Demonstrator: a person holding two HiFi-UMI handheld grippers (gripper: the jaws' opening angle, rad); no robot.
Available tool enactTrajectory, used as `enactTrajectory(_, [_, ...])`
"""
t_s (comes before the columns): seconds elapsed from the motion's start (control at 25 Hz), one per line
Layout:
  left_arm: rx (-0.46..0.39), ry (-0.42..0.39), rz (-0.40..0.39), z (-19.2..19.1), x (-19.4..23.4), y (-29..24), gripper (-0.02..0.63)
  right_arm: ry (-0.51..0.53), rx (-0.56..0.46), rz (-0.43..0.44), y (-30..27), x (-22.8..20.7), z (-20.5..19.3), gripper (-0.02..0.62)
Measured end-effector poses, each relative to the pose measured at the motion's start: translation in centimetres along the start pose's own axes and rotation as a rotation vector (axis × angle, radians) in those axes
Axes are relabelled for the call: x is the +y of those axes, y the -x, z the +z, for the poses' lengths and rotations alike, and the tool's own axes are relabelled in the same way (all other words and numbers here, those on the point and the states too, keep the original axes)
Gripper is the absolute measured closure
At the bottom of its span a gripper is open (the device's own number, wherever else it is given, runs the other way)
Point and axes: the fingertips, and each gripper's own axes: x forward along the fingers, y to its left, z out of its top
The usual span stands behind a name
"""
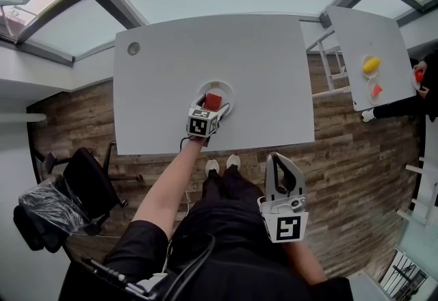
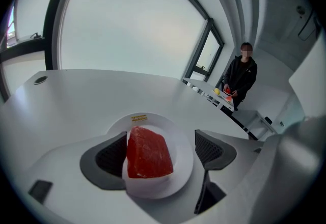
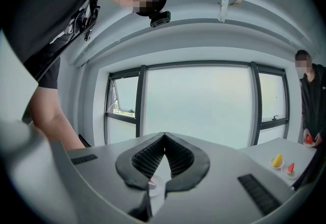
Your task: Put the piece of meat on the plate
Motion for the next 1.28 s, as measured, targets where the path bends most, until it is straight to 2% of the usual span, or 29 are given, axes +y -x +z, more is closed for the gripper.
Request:
enactTrajectory(0.12, [-0.001, -0.022, 0.001, 0.2, -0.2, 0.0, 0.180, 0.001, 0.007, -0.004, 0.3, 0.2, -0.1, 0.592])
enactTrajectory(0.2, [-0.045, -0.055, 0.004, 1.4, -0.6, 0.4, 0.157, 0.000, 0.011, -0.006, 0.4, 0.3, -0.1, 0.592])
enactTrajectory(0.4, [-0.121, -0.115, -0.008, 3.2, -1.9, 1.8, 0.155, 0.001, -0.002, -0.004, 0.3, 0.8, 0.4, 0.592])
enactTrajectory(0.6, [-0.215, -0.137, 0.006, 4.6, -2.6, 4.8, 0.155, -0.010, -0.020, 0.004, 0.3, 1.1, 0.7, 0.592])
enactTrajectory(0.76, [-0.274, -0.151, 0.003, 5.6, -3.9, 8.0, 0.155, -0.066, -0.026, 0.014, 0.2, 1.8, 0.8, 0.592])
enactTrajectory(0.92, [-0.341, -0.130, -0.023, 6.9, -6.0, 12.3, 0.158, -0.094, -0.043, 0.030, 0.5, 2.6, 1.4, 0.592])
enactTrajectory(0.96, [-0.362, -0.130, -0.022, 6.9, -6.4, 13.4, 0.191, -0.099, -0.048, 0.032, 0.7, 2.8, 1.5, 0.592])
enactTrajectory(1.04, [-0.418, -0.145, -0.011, 7.5, -7.3, 16.1, 0.377, -0.102, -0.059, 0.039, 0.9, 3.0, 1.8, 0.592])
enactTrajectory(1.08, [-0.447, -0.157, 0.003, 7.9, -7.8, 17.7, 0.449, -0.102, -0.067, 0.043, 1.0, 3.1, 2.0, 0.592])
enactTrajectory(1.12, [-0.474, -0.171, 0.023, 8.4, -8.3, 19.3, 0.554, -0.102, -0.077, 0.048, 1.1, 3.3, 2.2, 0.592])
enactTrajectory(1.16, [-0.500, -0.181, 0.039, 8.9, -8.9, 20.9, 0.603, -0.104, -0.086, 0.053, 1.3, 3.5, 2.5, 0.592])
enactTrajectory(1.28, [-0.566, -0.187, 0.061, 9.6, -10.5, 25.3, 0.603, -0.127, -0.102, 0.067, 1.6, 4.0, 2.8, 0.592])
